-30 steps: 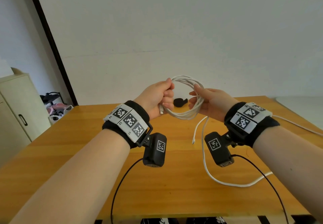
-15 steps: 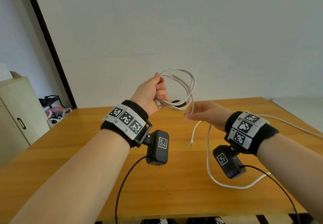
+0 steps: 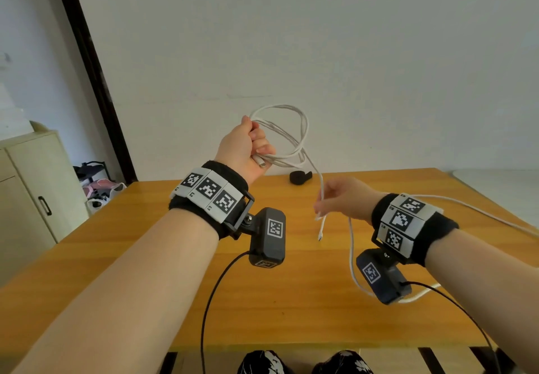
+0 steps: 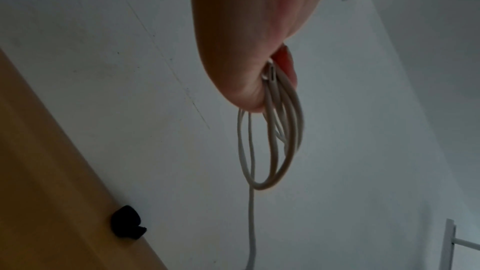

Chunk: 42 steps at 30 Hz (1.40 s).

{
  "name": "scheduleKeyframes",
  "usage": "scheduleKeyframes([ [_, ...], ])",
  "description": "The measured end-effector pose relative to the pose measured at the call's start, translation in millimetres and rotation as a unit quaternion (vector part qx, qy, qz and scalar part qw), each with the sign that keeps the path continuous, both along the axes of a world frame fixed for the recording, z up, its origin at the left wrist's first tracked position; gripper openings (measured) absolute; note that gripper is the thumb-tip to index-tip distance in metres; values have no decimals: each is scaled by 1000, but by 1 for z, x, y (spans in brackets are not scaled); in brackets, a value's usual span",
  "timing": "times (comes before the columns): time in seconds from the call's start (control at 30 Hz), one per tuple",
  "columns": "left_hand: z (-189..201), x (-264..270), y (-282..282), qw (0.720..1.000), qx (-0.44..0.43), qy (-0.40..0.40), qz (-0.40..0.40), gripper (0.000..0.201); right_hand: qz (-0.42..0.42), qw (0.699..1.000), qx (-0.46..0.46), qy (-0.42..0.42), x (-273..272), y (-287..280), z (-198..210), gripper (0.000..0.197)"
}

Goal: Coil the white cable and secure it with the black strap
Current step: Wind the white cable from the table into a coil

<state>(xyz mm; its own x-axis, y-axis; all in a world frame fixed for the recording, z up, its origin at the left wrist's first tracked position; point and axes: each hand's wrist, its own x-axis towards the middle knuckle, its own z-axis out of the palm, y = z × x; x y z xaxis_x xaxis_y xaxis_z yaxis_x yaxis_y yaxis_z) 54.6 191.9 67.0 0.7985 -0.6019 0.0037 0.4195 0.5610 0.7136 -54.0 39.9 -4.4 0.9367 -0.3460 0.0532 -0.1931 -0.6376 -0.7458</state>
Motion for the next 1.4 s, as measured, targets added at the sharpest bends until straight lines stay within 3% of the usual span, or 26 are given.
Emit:
scheduleKeyframes([
  [0.1, 6, -1, 2, 1000, -30, 7, 8, 40, 0, 994, -82, 70, 1, 5, -3, 17],
  [0.23, 14, 5, 7, 998, -55, 13, 21, 41, -27, 985, -150, 78, -1, 4, -6, 17],
  [0.3, 16, 8, 8, 997, -65, 12, 32, 42, -50, 979, -188, 59, -3, 2, -5, 14],
  [0.43, 15, 13, 7, 997, -45, -24, 60, 40, -86, 986, -143, -29, -4, 2, 2, 13],
  [0.53, 8, 18, 1, 992, -12, -84, 94, 37, -77, 984, -151, -48, -2, 7, 6, 17],
  [0.67, 3, 21, -6, 981, 36, -153, 117, 33, -64, 942, -322, 62, 5, 12, 6, 24],
  [0.77, -2, 19, -13, 954, 96, -244, 146, 29, -40, 909, -395, 123, 14, 21, 10, 16],
  [0.87, -10, 20, -20, 915, 161, -332, 166, 26, -25, 910, -380, 166, 23, 28, 15, 12],
  [0.97, -18, 21, -23, 885, 195, -389, 165, 25, -17, 911, -375, 170, 32, 31, 20, 15],
  [1.07, -23, 19, -27, 869, 212, -422, 150, 24, 8, 887, -421, 192, 35, 35, 23, 27],
  [1.13, -26, 18, -29, 858, 220, -444, 135, 24, 18, 884, -435, 168, 36, 35, 23, 30],
  [1.27, -34, 18, -32, 782, 272, -548, 121, 19, 15, 892, -443, 87, 37, 30, 20, 25],
  [1.4, -43, 18, -36, 735, 303, -596, 116, 12, 31, 875, -484, -14, 35, 25, 20, 18],
])
